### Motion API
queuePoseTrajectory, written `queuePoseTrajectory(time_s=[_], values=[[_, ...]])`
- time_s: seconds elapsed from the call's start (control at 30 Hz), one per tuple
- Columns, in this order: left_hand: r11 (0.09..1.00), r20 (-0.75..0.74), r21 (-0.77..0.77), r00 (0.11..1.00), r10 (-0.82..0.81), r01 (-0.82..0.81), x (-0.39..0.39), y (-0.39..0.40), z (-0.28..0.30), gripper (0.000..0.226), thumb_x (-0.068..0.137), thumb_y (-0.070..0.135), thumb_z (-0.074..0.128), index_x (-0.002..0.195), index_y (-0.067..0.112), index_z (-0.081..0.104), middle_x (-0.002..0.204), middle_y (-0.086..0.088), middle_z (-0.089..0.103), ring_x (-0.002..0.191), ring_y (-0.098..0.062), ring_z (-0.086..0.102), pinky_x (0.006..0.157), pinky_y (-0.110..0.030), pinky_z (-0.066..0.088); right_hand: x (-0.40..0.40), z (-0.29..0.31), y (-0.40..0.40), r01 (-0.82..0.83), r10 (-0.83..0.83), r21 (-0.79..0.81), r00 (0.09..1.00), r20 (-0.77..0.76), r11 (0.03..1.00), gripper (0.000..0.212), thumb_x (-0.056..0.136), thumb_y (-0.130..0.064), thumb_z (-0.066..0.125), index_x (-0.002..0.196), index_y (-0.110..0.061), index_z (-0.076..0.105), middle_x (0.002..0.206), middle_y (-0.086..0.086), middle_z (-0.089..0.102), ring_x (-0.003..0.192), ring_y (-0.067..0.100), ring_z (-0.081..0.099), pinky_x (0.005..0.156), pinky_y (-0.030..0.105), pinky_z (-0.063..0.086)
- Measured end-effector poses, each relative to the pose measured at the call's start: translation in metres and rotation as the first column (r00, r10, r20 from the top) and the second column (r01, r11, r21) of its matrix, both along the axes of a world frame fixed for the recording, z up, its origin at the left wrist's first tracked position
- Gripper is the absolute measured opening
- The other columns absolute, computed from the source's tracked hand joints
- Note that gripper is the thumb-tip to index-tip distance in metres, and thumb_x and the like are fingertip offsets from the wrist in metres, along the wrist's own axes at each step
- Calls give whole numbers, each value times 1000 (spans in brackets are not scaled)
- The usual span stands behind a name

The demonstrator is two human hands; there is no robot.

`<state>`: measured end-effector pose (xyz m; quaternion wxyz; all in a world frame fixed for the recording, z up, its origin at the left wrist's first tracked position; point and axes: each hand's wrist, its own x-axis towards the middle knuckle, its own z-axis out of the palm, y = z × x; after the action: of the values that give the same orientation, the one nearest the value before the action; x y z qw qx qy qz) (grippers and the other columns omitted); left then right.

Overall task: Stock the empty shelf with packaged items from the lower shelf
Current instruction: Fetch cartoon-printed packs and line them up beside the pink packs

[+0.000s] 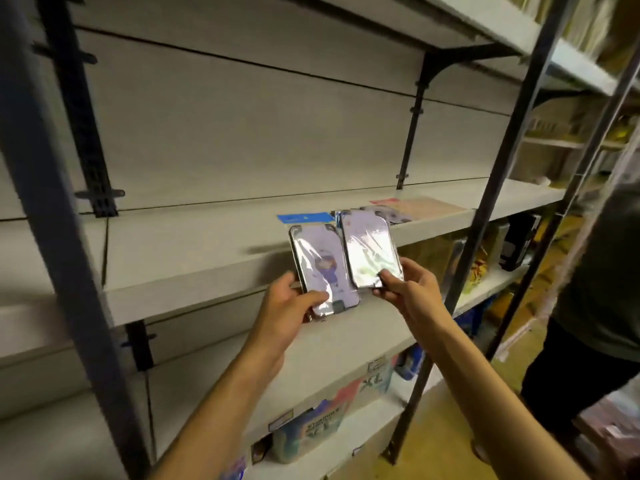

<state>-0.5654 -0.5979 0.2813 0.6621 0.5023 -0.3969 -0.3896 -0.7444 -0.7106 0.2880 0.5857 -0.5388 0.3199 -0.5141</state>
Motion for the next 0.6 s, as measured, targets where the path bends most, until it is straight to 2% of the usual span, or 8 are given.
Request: queuePoseTrajectory(time_s=[0.1,0.23,0.33,0.43,0.5,0.53,0.6], values=[[999,23,-11,998,50,-50,-6,-36,28,20,85,-3,69,96,13,67,78,2,76,63,-9,67,59,-20,52,-3,28,-39,-14,15,-26,999,36,1000,22,91,6,60,113,3,62,98,17,68,75,20,69,62,22,58],[996,50,17,995,82,-83,-8,-87,56,23,86,-2,69,103,14,69,96,-6,77,84,-21,74,74,-32,59,-15,59,-96,-18,17,-88,1000,-14,996,19,93,1,60,109,-6,65,95,10,73,78,22,73,67,24,59],[989,100,35,985,139,-143,-3,-127,69,23,87,-1,69,106,11,70,98,-7,76,81,-17,73,65,-24,58,-22,76,-144,44,-56,-130,995,-85,991,23,93,-1,61,116,-1,60,103,13,71,83,25,73,65,26,60],[974,126,76,972,200,-211,-3,-161,78,19,87,1,70,104,9,71,91,-4,76,68,-10,70,56,-20,53,-25,85,-193,104,-123,-120,979,-164,987,22,91,1,62,113,-1,58,102,16,69,79,23,72,62,27,61],[962,152,102,959,238,-255,-5,-181,80,16,87,0,69,101,9,72,85,-3,74,59,-5,66,50,-16,48,-26,88,-220,69,-100,-129,963,-249,989,24,90,0,64,113,-2,58,101,15,69,78,22,72,62,28,61],[956,161,113,954,252,-272,-6,-191,80,16,86,-1,69,100,7,72,86,-4,74,64,-8,68,53,-16,49,-26,90,-232,39,-72,-125,960,-272,991,25,90,1,64,114,0,58,98,15,68,76,22,72,61,27,61],[942,175,145,945,276,-302,-8,-209,77,19,84,-3,70,101,3,73,94,-10,76,86,-21,73,73,-26,57,-26,89,-252,-18,-18,-109,947,-320,994,26,89,2,64,114,1,58,94,13,69,74,21,72,60,25,61]])
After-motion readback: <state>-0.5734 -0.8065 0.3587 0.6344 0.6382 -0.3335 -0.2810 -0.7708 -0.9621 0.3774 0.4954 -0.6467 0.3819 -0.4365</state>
